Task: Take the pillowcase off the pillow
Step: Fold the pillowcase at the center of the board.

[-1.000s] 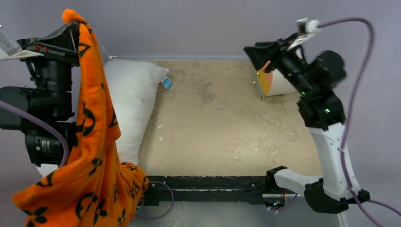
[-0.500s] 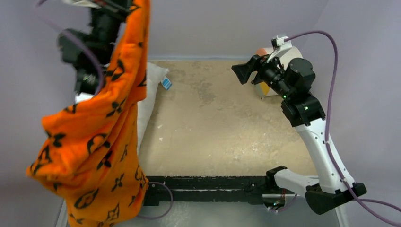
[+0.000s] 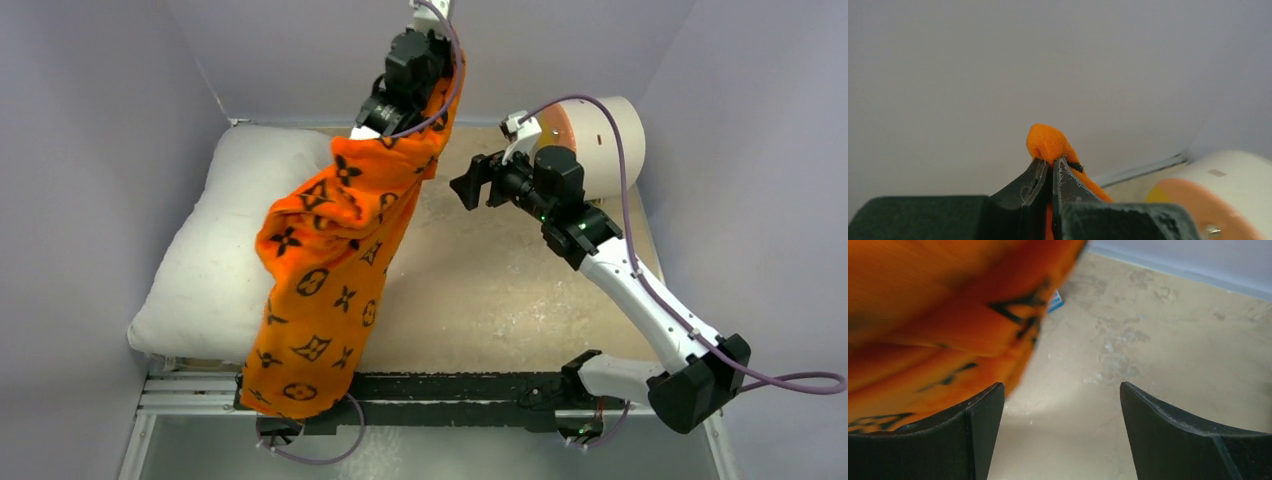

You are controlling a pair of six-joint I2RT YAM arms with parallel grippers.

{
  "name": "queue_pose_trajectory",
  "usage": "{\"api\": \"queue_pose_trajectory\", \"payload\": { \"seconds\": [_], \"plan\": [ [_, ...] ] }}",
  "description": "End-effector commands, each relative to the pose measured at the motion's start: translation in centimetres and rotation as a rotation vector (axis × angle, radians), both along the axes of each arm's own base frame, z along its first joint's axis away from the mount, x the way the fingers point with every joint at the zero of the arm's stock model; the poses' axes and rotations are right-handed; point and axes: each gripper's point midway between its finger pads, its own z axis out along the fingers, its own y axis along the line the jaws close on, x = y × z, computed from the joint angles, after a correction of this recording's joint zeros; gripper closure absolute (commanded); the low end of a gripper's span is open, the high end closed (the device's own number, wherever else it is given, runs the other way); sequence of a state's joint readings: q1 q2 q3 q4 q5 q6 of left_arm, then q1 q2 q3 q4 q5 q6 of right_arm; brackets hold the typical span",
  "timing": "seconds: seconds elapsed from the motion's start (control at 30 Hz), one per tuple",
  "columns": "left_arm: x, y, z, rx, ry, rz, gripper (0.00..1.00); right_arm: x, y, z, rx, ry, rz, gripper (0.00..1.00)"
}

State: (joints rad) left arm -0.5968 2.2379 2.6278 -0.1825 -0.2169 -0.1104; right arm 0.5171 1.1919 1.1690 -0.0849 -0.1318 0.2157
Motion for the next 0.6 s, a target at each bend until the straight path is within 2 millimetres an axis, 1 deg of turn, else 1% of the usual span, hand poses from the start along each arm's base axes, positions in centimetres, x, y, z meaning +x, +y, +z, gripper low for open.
{"api": "queue_pose_trajectory", "payload": {
  "seconds": [0.0,0.07,0.13,0.17,0.23,0.27,0.33,0.43,0.47,0.53,0.57],
  "plan": [
    [2.9,5.3,-1.1,0.086,-0.037,0.316,1.00,2.0,-0.2,4.1,0.050,-0.160,-0.048,0.14],
    [2.8,6.5,-1.0,0.102,-0.049,0.357,1.00,2.5,0.2,3.6,0.039,-0.152,-0.033,0.14],
    [3.5,8.4,-1.5,0.127,-0.022,0.407,1.00,2.7,1.0,3.0,0.039,-0.142,-0.002,0.14],
    [3.9,9.4,-2.1,0.141,-0.003,0.429,1.00,2.8,1.5,2.6,0.041,-0.134,0.017,0.14],
    [4.8,11.5,-4.4,0.183,0.056,0.471,1.00,3.6,1.8,2.0,0.025,-0.135,0.013,0.14],
    [5.2,12.3,-6.1,0.204,0.090,0.490,1.00,3.5,2.5,1.6,0.027,-0.120,0.036,0.14],
    [5.2,14.1,-8.3,0.226,0.146,0.513,1.00,2.7,4.3,0.9,0.041,-0.090,0.098,0.14],
    [5.1,16.3,-11.5,0.241,0.225,0.538,1.00,-0.4,8.5,0.1,0.052,-0.075,0.212,0.14],
    [5.1,16.9,-12.5,0.249,0.249,0.549,1.00,-1.7,9.9,0.0,0.060,-0.074,0.258,0.14],
    [5.1,18.4,-14.2,0.271,0.287,0.579,1.00,-4.3,11.6,0.5,0.099,-0.088,0.335,0.14],
    [5.2,19.1,-15.0,0.284,0.305,0.592,1.00,-5.5,12.0,0.9,0.120,-0.098,0.361,0.14]
  ]
}}
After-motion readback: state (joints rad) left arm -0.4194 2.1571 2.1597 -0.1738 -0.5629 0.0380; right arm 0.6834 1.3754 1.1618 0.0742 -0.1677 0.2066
